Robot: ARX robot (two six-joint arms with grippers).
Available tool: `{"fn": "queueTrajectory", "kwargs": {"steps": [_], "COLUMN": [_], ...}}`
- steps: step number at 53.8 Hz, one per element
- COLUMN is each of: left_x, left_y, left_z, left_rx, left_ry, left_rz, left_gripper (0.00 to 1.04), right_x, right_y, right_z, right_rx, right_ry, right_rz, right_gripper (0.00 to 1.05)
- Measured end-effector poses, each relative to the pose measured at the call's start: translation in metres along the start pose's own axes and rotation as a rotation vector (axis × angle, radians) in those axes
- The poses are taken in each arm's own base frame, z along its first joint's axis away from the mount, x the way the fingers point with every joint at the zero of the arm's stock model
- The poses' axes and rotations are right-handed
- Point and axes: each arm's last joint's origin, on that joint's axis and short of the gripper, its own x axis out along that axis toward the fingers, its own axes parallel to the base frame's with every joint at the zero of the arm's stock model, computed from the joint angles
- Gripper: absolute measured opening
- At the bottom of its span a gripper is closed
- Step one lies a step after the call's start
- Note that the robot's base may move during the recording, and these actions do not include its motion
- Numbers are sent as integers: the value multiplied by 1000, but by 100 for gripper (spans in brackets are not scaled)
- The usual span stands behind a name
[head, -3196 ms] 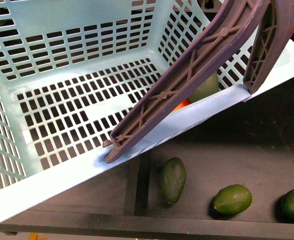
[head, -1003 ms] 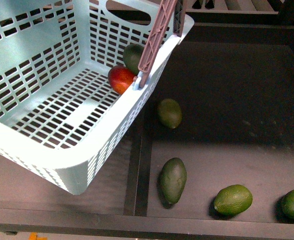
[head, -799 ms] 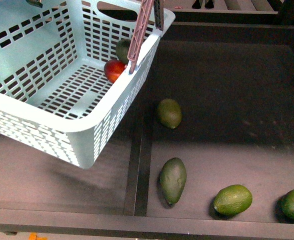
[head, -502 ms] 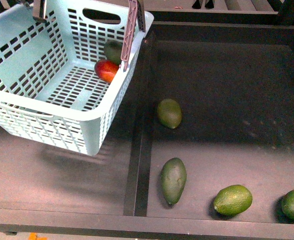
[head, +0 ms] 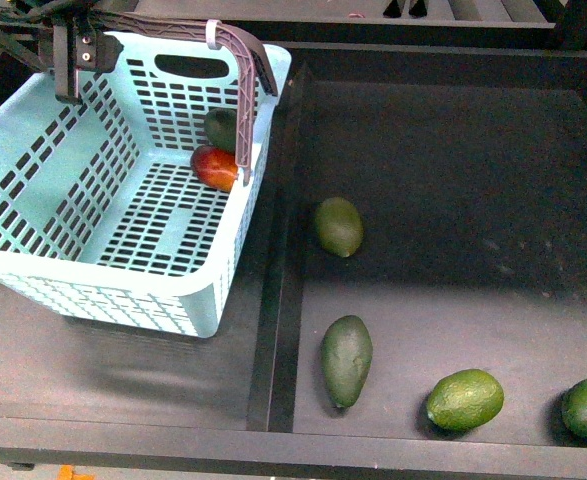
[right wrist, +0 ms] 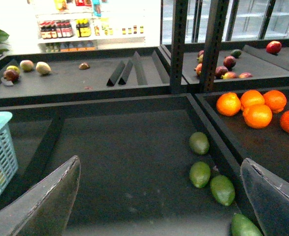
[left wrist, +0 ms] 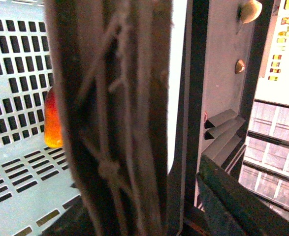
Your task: Pick mango and avocado into basket
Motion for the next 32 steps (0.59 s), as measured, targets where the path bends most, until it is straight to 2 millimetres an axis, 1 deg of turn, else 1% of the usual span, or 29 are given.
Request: {"fn": "queueTrajectory", "kwargs": {"steps": [2,8,9,13,14,15,16,21,22,24,28,32], "left_x": [-3,-18,-19,-40,-44,-52,-60,-91,-100,-109,-117,-117], "left_y": [-1,0,0,4,5,6,8,13,14,14,9,9], "left_z": [0,2,2,10,11,14,17,26,28,30,32,32], "left_rx": [-2,-12,-13,-3,1,12,21,31,36,36,37,41], "left_ry": [0,-12,-17,-62,-69,-78,-91,-115,-124,-134,-142,-140], "left_rz": [-3,-7,-7,23,32,40,49,65,69,63,38,42], "left_gripper": [54,73,75,94,97,98,97,97,97,97,97,97], "right_x": [0,0,0,0,0,0,0,0,0,0,0,0], "right_y": [0,0,0,0,0,0,0,0,0,0,0,0], "right_z": [0,0,0,0,0,0,0,0,0,0,0,0], "right_rx": [0,0,0,0,0,0,0,0,0,0,0,0], "right_ry": [0,0,0,0,0,0,0,0,0,0,0,0], "right_rz": [0,0,0,0,0,0,0,0,0,0,0,0], "right_gripper": [96,96,96,96,96,96,96,96,96,96,96,96]}}
